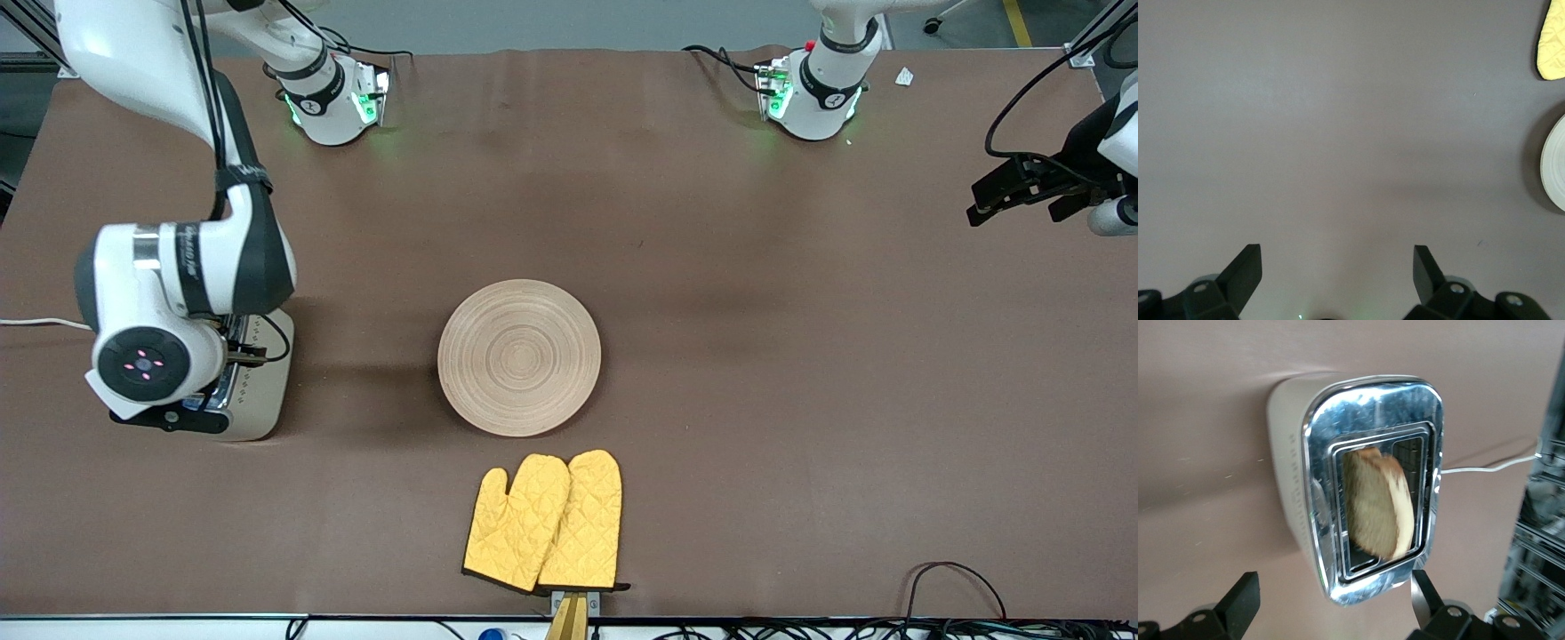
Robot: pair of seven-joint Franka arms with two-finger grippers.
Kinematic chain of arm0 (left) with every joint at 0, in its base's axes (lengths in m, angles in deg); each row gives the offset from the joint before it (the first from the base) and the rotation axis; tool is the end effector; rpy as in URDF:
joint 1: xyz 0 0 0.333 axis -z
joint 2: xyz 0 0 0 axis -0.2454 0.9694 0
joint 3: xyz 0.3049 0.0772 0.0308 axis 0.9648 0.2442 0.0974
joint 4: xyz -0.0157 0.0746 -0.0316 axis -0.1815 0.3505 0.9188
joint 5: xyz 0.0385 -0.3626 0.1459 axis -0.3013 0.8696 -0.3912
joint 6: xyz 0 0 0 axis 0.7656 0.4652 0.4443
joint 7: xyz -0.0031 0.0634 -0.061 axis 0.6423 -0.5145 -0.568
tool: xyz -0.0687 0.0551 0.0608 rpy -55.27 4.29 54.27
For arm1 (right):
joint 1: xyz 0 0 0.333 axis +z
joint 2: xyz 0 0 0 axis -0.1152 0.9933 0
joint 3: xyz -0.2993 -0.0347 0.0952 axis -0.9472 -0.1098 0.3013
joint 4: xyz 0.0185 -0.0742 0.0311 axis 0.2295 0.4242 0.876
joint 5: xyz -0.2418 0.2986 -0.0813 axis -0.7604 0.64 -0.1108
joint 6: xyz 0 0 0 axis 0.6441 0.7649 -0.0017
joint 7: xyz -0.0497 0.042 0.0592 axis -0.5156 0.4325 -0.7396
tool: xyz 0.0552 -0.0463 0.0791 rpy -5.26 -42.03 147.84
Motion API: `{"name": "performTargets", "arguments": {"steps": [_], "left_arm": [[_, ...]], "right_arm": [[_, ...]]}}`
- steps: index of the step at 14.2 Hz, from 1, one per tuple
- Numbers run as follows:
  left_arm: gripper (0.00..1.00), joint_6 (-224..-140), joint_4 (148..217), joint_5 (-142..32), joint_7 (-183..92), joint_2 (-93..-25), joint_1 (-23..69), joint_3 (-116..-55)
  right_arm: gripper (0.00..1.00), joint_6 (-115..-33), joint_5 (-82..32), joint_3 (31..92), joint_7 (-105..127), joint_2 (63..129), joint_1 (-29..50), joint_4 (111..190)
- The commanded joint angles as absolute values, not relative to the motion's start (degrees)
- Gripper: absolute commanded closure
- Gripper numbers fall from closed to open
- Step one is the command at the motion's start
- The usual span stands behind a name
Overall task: Move plate and put bread in toaster
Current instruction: 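Lower the bread into a toaster slot with the right gripper, then open the right gripper and raise it away from the toaster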
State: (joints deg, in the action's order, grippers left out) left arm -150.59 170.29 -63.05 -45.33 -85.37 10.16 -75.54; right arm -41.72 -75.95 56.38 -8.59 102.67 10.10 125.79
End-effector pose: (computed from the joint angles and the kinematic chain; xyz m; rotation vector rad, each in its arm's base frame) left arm 0.5398 -0.0421 0.6512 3.1212 0.0705 -0.0215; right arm 0.6633 0.0704 0.4302 2.7105 -0.1637 -0.3978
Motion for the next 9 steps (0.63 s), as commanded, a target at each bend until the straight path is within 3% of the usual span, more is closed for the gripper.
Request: {"name": "performTargets", "arguments": {"steps": [1,4,9], "left_arm": [[0.00,-149.62,170.06,-64.03,-45.33,-86.08,10.08,-75.92],[0.00,-149.36,170.06,-64.03,-44.90,-86.34,10.25,-76.01],[0.00,-149.27,171.29,-66.04,-45.07,-87.83,10.34,-77.85]], "right_arm": [[0.00,-41.98,-69.93,57.16,-2.25,96.82,5.96,127.79],[0.00,-41.46,-64.40,57.16,6.54,91.55,1.14,128.31],[0.00,-44.78,-58.66,57.16,8.33,76.97,-2.84,139.63]]}}
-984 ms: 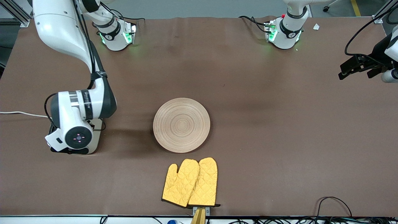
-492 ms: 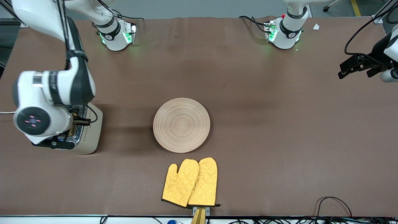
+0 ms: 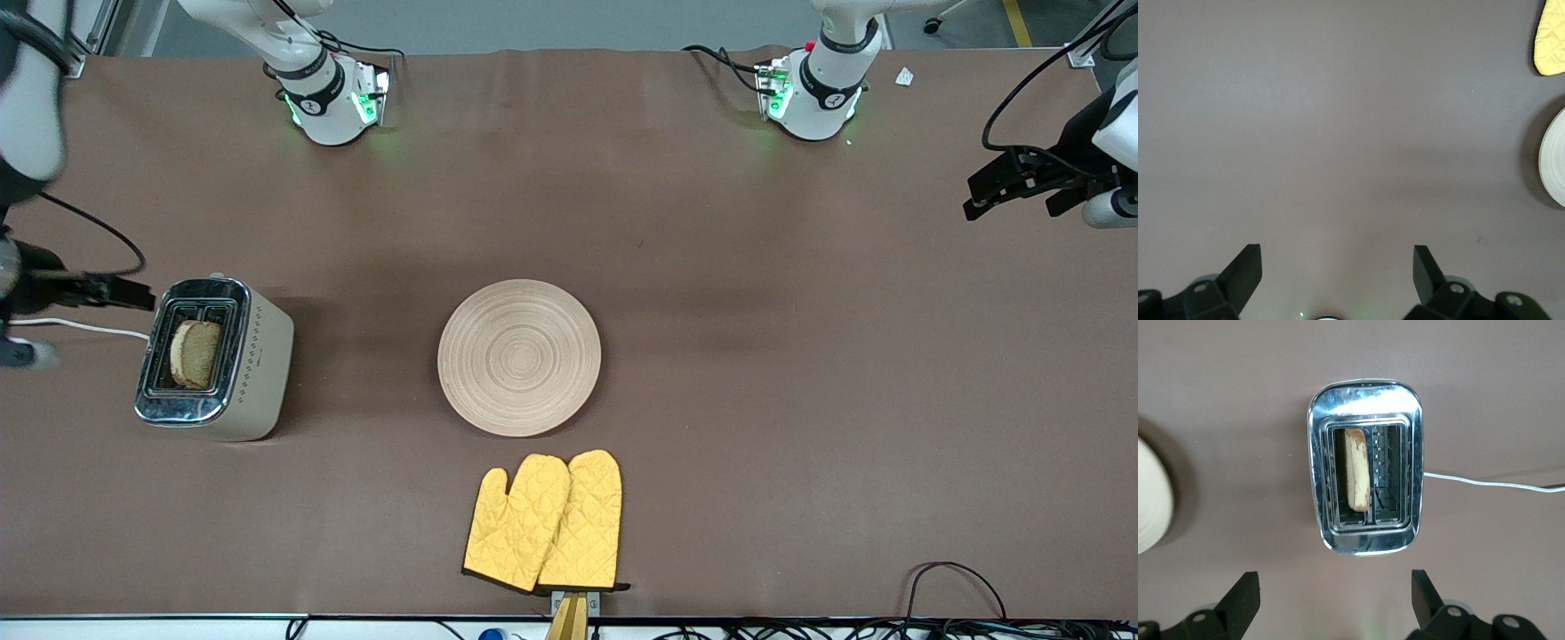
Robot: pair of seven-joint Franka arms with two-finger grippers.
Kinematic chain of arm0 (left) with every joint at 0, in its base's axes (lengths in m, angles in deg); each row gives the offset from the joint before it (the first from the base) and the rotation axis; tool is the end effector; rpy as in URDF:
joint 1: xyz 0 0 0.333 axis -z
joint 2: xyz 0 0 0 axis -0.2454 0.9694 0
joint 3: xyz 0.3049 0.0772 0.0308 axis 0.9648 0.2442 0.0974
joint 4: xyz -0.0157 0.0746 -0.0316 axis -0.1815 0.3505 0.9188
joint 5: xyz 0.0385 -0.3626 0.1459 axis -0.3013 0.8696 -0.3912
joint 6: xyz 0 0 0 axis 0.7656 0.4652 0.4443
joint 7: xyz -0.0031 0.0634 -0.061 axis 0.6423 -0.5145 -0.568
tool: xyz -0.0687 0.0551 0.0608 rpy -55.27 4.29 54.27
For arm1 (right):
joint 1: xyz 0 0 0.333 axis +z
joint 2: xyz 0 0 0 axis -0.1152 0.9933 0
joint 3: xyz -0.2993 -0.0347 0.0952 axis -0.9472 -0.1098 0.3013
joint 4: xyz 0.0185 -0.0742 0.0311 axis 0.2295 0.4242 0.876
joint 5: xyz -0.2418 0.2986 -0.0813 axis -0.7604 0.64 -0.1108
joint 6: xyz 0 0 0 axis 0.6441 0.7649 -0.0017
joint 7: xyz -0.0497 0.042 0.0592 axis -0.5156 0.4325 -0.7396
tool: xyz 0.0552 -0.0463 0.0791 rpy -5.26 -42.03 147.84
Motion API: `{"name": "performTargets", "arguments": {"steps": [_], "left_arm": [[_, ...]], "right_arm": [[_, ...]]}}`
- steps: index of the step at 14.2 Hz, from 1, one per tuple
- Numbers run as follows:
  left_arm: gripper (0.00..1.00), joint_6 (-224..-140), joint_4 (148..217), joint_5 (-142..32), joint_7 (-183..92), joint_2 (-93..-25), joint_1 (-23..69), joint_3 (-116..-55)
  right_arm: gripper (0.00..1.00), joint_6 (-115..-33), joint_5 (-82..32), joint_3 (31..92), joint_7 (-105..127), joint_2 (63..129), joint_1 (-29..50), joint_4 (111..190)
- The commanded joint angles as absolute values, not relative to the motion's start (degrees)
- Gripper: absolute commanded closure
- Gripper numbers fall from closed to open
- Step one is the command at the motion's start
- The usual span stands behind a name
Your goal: Move plate and put bread in toaster
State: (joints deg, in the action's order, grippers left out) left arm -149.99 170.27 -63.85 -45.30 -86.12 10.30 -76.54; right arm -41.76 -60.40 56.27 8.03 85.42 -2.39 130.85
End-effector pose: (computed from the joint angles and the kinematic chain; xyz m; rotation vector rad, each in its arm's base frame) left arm 0.5337 -0.0515 0.6574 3.1378 0.0420 -0.0150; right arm 0.6055 -0.0504 0.5752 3.1271 -0.1096 -0.2351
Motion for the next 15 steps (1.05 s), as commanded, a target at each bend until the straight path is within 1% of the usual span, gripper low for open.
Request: {"name": "performTargets", "arguments": {"steps": [1,3,5,7,9,12,15], "left_arm": [[0.00,-149.44,171.99,-66.66,-45.07,-88.36,10.16,-78.82],[0.00,-149.71,172.52,-66.67,-45.77,-88.81,10.16,-79.00],[0.00,-149.27,172.26,-66.58,-48.04,-88.72,10.08,-79.00],[0.00,-149.27,172.00,-66.49,-50.60,-88.63,9.99,-78.91],[0.00,-149.18,171.91,-66.49,-51.05,-88.63,9.99,-78.83],[0.00,-149.18,171.82,-66.49,-50.96,-88.37,9.99,-78.74],[0.00,-149.18,171.91,-66.40,-50.96,-88.45,9.99,-78.74]], "right_arm": [[0.00,-46.44,-58.66,57.16,8.33,74.25,-2.57,142.00],[0.00,-49.17,-58.75,57.24,8.33,69.41,-2.31,147.01],[0.00,-49.45,-59.18,57.33,8.24,67.20,-2.31,149.49],[0.00,-48.92,-59.45,57.42,8.24,67.45,-2.22,148.27],[0.00,-48.05,-59.45,57.42,8.24,67.80,-2.13,145.38],[0.00,-47.69,-61.98,57.42,7.28,67.81,-1.87,144.93],[0.00,-47.87,-61.65,57.42,6.83,67.89,-1.87,142.82]]}}
